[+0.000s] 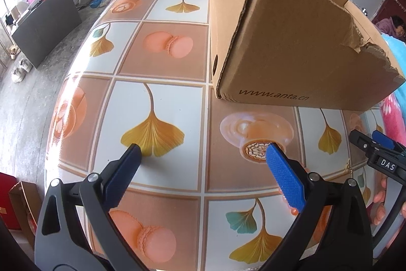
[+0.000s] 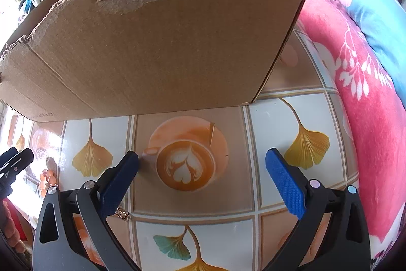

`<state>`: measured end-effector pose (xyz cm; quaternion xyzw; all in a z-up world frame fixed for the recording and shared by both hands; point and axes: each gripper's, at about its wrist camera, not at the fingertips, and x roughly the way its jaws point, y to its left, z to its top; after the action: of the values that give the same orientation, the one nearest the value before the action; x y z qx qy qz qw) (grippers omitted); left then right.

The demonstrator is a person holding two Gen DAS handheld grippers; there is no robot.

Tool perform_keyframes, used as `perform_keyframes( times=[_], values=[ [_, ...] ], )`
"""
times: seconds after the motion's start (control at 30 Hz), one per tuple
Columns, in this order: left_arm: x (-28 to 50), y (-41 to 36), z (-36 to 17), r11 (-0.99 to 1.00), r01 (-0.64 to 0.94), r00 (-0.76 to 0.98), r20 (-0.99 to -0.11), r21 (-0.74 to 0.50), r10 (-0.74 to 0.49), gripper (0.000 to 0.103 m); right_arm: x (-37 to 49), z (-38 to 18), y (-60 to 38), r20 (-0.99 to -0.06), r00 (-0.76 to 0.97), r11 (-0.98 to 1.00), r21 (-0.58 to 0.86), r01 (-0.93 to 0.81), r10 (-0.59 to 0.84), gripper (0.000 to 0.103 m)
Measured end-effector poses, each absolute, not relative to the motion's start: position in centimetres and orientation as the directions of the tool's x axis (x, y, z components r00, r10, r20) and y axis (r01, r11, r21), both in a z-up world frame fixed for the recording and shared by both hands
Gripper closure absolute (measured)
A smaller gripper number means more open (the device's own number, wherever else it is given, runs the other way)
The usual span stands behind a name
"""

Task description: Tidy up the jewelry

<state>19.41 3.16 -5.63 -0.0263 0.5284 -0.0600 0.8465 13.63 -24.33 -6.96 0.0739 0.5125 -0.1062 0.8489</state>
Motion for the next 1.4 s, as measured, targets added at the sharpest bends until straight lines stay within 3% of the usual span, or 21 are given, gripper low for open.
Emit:
perform_keyframes(
  times=[0.67, 0.93, 1.1, 1.37, 1.4],
  values=[
    [19.2, 3.2, -5.5, 0.993, 0.067, 0.435, -0.893, -0.098, -0.117, 0.008, 12.6, -5.7, -24.6, -0.857, 0.504, 0.976, 0.008, 0.219, -0.106, 0.006],
    [18.8, 3.7, -5.3, 0.989, 0.072, 0.453, -0.879, -0.13, -0.149, 0.008, 9.3, -3.4, -24.8, -0.833, 0.553, 0.989, 0.088, 0.121, 0.007, 0.006],
    [17.3, 5.8, -3.9, 0.974, 0.087, 0.545, -0.809, -0.207, -0.221, 0.008, 7.1, -3.1, -24.8, -0.821, 0.561, 0.987, 0.156, 0.049, 0.102, 0.006],
    [13.4, 4.3, -2.3, 0.944, 0.245, 0.578, -0.749, -0.222, -0.326, 0.008, 7.1, -4.1, -22.6, -0.832, 0.534, 0.985, 0.171, -0.013, 0.152, 0.026],
    [13.3, 3.9, -2.3, 0.94, 0.258, 0.574, -0.748, -0.222, -0.333, 0.015, 7.2, -4.2, -22.4, -0.831, 0.534, 0.985, 0.171, -0.017, 0.153, 0.029]
  ],
)
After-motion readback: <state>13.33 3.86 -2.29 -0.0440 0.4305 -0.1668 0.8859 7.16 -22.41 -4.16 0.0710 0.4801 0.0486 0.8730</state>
